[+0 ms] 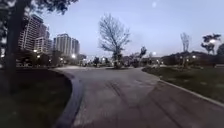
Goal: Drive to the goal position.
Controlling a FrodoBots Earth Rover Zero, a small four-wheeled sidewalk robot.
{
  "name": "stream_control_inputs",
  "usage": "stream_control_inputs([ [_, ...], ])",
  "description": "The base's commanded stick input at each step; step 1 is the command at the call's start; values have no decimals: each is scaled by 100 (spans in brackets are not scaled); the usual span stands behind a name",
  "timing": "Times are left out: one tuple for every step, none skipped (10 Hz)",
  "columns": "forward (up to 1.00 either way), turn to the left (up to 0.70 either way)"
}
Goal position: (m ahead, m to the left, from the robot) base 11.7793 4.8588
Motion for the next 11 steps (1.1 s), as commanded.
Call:
stream_control_inputs([
  [70, 0],
  [70, 0],
  [70, 0],
  [70, 0],
  [70, 0],
  [70, 0],
  [70, 0],
  [70, 0],
  [70, 0],
  [70, 0],
  [70, 0],
])
